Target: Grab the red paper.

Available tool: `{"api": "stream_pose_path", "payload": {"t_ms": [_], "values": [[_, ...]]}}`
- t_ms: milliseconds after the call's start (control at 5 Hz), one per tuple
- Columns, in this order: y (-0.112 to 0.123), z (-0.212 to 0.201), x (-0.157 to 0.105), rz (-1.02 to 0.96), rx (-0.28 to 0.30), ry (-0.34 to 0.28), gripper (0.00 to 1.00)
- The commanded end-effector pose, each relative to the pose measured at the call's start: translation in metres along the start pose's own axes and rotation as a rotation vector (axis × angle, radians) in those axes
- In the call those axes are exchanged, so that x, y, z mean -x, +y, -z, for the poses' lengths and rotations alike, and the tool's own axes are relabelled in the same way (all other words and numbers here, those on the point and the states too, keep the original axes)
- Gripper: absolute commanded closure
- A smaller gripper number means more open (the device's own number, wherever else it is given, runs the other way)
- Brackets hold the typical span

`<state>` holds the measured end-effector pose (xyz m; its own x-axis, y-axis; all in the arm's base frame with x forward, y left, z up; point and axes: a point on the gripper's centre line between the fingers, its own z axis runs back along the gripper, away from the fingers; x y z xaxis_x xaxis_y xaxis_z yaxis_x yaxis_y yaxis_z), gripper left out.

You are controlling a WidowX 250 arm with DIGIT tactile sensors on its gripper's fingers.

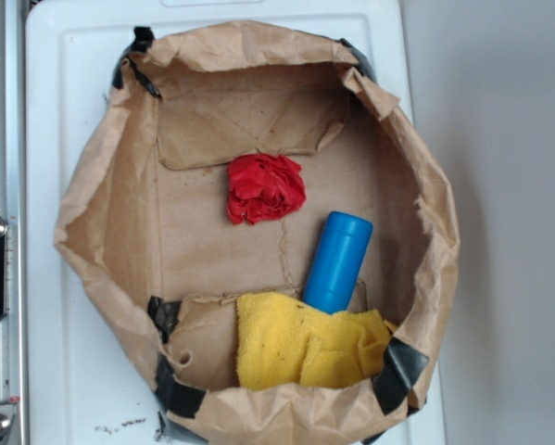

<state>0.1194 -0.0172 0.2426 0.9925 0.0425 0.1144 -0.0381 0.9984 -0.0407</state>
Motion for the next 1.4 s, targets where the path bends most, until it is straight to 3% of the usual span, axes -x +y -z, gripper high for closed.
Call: {"api": "stream_pose_path", "payload": {"t_ms": [0,200,600,800,1000,1200], "values": [[0.000,0.000,0.000,0.000,0.000,0.000,0.00],[-0.022,0.025,-0.047,-0.066,0.041,-0.044,0.00],[-0.012,0.008,-0.150,-0.063,0.119,-0.178,0.00],[-0.007,0.004,-0.188,-0.064,0.149,-0.181,0.00],[0.002,0.000,-0.202,-0.092,0.164,-0.150,0.00],[-0.021,0.022,-0.191,-0.034,0.072,-0.125,0.00]]}}
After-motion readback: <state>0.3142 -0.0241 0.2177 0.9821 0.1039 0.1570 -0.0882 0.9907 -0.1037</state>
